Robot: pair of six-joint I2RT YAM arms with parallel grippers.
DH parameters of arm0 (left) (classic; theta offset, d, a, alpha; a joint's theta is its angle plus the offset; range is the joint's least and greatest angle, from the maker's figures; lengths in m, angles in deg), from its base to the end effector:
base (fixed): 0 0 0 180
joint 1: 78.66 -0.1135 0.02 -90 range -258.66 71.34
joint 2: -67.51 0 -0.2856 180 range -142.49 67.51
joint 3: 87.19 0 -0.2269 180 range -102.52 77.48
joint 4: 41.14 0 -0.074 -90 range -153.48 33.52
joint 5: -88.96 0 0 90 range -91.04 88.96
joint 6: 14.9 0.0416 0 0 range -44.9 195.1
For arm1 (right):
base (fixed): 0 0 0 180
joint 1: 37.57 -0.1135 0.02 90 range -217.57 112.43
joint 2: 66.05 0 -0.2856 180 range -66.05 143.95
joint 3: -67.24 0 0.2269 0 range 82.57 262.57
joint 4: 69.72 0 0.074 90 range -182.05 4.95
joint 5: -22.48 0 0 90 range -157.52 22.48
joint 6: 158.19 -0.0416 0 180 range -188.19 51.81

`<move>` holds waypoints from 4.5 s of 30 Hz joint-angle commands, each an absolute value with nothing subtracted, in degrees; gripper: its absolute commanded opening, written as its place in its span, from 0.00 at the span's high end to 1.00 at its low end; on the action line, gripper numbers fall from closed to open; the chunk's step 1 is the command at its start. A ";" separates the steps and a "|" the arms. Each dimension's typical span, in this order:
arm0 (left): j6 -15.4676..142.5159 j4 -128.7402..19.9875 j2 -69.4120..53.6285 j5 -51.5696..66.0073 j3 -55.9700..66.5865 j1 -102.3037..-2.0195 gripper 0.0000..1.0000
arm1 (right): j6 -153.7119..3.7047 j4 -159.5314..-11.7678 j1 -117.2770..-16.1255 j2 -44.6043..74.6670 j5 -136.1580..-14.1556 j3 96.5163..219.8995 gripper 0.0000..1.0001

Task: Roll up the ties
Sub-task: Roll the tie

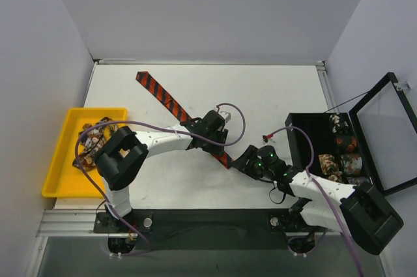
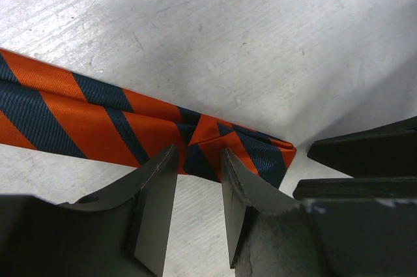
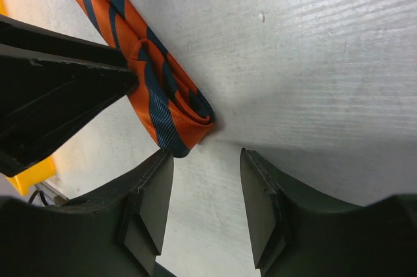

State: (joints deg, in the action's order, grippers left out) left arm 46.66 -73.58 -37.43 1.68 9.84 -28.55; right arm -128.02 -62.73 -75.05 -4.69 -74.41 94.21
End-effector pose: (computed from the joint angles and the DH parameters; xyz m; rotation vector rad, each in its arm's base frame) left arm 0.2366 -0.2862 0.2106 0.5140 2.5789 -0.5826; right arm 0.1340 0.1091 0.1829 0.3568 2.2327 1.1212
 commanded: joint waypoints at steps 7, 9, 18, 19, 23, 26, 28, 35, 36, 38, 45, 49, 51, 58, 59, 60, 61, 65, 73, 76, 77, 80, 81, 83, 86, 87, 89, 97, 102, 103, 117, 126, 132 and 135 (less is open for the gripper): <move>47.86 -73.88 -38.83 -0.60 8.66 -28.48 0.61 | -131.73 -54.74 -74.66 1.27 -75.42 93.47 0.57; 47.77 -73.97 -38.83 -0.69 9.01 -28.48 0.61 | -132.17 -53.51 -74.75 2.15 -75.95 93.21 0.57; 47.16 -73.97 -39.71 -0.60 9.54 -28.48 0.62 | -134.19 -47.80 -74.75 7.95 -77.54 93.30 0.59; 46.98 -73.88 -39.89 -0.43 9.54 -28.48 0.62 | -134.37 -47.18 -74.84 8.30 -77.54 92.95 0.59; 46.28 -74.15 -40.50 -0.16 9.63 -28.48 0.62 | -135.25 -44.81 -74.75 10.59 -77.27 92.33 0.62; 45.84 -74.06 -40.85 0.01 9.80 -28.48 0.62 | -135.78 -43.05 -74.75 12.08 -77.36 91.72 0.67; 45.57 -74.06 -40.94 0.36 9.80 -28.48 0.62 | -135.78 -42.25 -74.58 12.70 -77.19 91.54 0.71; 43.29 -74.67 -41.91 1.94 8.92 -28.48 0.63 | -132.54 -45.84 -71.86 10.07 -79.11 91.89 1.00; 43.03 -74.67 -41.91 2.55 8.75 -28.48 0.63 | -131.48 -50.12 -71.42 8.41 -79.47 93.37 1.00; 42.24 -74.50 -41.21 3.00 7.87 -28.48 0.63 | -126.50 -57.42 -70.71 6.56 -80.60 96.53 1.00; 41.53 -73.79 -36.29 2.30 4.97 -29.35 0.51 | -106.90 -93.53 -67.11 6.89 -84.99 113.76 1.00; 41.44 -75.11 -34.79 2.56 3.74 -32.15 0.51 | -97.56 -105.95 -62.46 9.97 -87.03 121.40 1.00; 41.27 -75.29 -33.65 2.30 4.35 -33.74 0.50 | -94.66 -113.31 -61.05 12.33 -87.03 126.32 1.00; 43.28 -76.25 -34.08 3.35 3.04 -39.02 0.50 | -86.92 -124.95 -55.94 15.34 -83.60 135.39 1.00; 43.29 -76.26 -35.04 3.44 2.60 -39.11 0.50 | -85.87 -125.30 -55.77 15.42 -83.43 135.92 1.00; 43.11 -76.08 -35.49 3.44 2.25 -39.11 0.50 | -85.51 -126.61 -55.77 16.03 -83.08 137.32 1.00; 42.59 -75.82 -36.10 3.27 1.90 -39.02 0.50 | -85.24 -127.32 -55.77 16.48 -82.99 137.94 1.00; 41.18 -73.45 -39.26 1.51 0.84 -39.02 0.51 | -83.57 -129.00 -55.68 17.88 -82.11 139.44 1.00; 37.41 -72.30 -44.19 -1.66 0.75 -40.34 0.55 | -83.91 -129.09 -54.98 17.19 -78.06 138.74 1.00; 35.74 -70.46 -44.54 -1.04 2.59 -40.78 0.55 | -86.28 -126.37 -54.63 14.99 -78.59 135.41 1.00; 35.29 -70.45 -44.98 -1.13 2.86 -40.95 0.56 | -86.90 -124.97 -54.36 14.29 -79.03 133.13 1.00; 33.71 -70.46 -45.86 -1.39 3.38 -41.39 0.57 | -88.14 -124.08 -54.27 12.09 -79.38 130.74 1.00; 33.10 -70.45 -46.04 -1.48 3.73 -41.57 0.57 | -88.40 -123.99 -54.10 11.48 -79.21 129.35 1.00; 31.16 -69.76 -46.39 -1.31 5.05 -42.27 0.59 | -89.54 -123.03 -53.49 9.11 -78.94 128.11 1.00; 28.70 -68.44 -46.83 -1.04 6.72 -42.97 0.60 | -91.64 -119.79 -52.26 4.64 -80.17 124.42 1.00; 28.26 -68.17 -47.01 -1.04 7.07 -43.33 0.60 | -92.18 -119.08 -51.12 3.57 -80.26 123.54 1.00; 27.47 -67.47 -47.36 0.36 7.51 -43.77 0.60 | -93.23 -116.71 -50.15 -0.11 -80.78 120.64 1.00; 27.20 -67.11 -47.36 1.15 5.41 -44.03 0.60 | -97.19 -114.32 -48.74 -5.15 -82.98 114.92 1.00; 28.43 -65.80 -45.00 2.56 4.88 -43.94 0.56 | -97.19 -117.30 -49.09 -1.81 -82.64 118.95 1.00; 28.78 -65.62 -44.38 2.56 4.97 -43.86 0.55 | -96.58 -118.79 -49.52 -0.67 -82.29 119.92 1.00; 37.92 -76.42 -33.92 -1.91 2.95 -44.21 0.42 | -89.73 -134.62 -55.67 16.38 -63.31 139.52 1.00; 38.11 -77.31 -34.17 -1.48 4.70 -44.38 0.42 | -83.49 -137.00 -58.40 21.31 -59.34 146.03 1.00; 39.23 -77.39 -40.22 -1.56 -2.57 -46.84 0.42 | -80.67 -135.33 -58.49 19.91 -59.34 145.24 1.00; 41.79 -79.85 -44.35 -4.72 -9.08 -49.04 0.42 | -79.79 -134.80 -57.88 19.91 -59.17 145.50 1.00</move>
